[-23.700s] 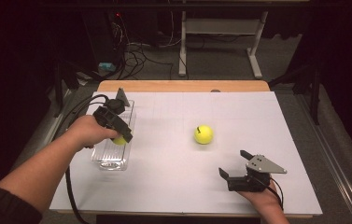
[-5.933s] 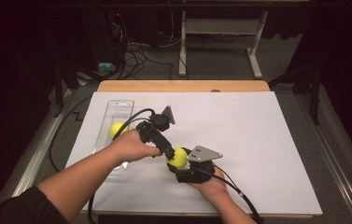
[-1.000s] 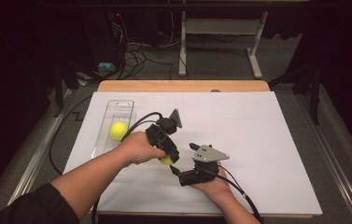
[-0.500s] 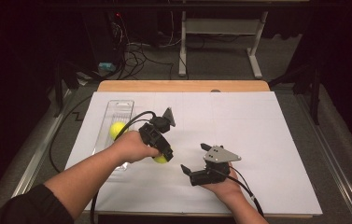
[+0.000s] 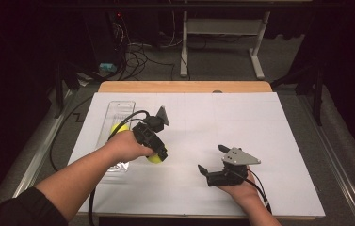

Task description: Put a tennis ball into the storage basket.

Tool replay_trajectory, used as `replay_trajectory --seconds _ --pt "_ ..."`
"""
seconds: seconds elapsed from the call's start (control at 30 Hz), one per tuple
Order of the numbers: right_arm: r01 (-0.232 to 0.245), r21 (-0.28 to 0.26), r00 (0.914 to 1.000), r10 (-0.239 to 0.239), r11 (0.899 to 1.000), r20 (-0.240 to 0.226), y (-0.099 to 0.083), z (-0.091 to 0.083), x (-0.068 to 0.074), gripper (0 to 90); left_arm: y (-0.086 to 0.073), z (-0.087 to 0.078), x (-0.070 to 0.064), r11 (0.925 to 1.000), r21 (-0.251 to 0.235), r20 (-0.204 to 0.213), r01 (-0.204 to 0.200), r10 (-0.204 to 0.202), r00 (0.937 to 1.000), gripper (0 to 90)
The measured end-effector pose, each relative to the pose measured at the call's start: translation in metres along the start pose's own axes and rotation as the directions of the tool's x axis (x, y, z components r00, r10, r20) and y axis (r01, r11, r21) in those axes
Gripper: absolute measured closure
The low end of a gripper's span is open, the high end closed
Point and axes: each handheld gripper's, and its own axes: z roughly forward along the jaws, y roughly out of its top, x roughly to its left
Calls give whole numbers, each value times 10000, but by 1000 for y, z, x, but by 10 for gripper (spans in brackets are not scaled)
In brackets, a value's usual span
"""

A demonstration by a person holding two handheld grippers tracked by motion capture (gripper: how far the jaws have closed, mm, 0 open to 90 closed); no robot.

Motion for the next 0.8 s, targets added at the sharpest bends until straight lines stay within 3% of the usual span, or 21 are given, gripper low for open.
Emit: replay_trajectory --seconds 0.37,0.8 --pt "-78 95 9995 75 9999 315 -10 -15 -12 0 -9 -6 16 9993 117 -88 351 -350 9993 272" --pt "-142 75 9994 140 9999 321 -12 -18 -14 0 -20 -22 30 9979 -15 -84 644 -644 9979 273"
